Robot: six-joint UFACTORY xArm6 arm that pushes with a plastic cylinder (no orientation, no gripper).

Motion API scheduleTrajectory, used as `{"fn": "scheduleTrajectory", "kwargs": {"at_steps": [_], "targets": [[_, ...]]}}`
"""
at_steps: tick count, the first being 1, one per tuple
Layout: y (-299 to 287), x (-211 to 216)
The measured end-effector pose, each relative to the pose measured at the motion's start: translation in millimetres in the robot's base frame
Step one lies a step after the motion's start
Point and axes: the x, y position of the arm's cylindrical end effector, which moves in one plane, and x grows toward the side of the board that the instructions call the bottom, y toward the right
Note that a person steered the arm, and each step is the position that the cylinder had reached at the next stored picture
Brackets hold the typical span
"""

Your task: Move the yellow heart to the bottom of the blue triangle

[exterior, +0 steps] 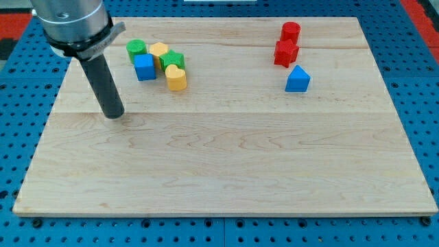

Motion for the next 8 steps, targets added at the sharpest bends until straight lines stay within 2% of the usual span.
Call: {"fn": "scheduleTrajectory", "kwargs": {"at_steps": [1,2,4,6,8], "targets": [[10.8,-38.1],[48.4,-60.9],[117.7,-89.4],[173.7,-83.2],[162.6,-37.4]]}}
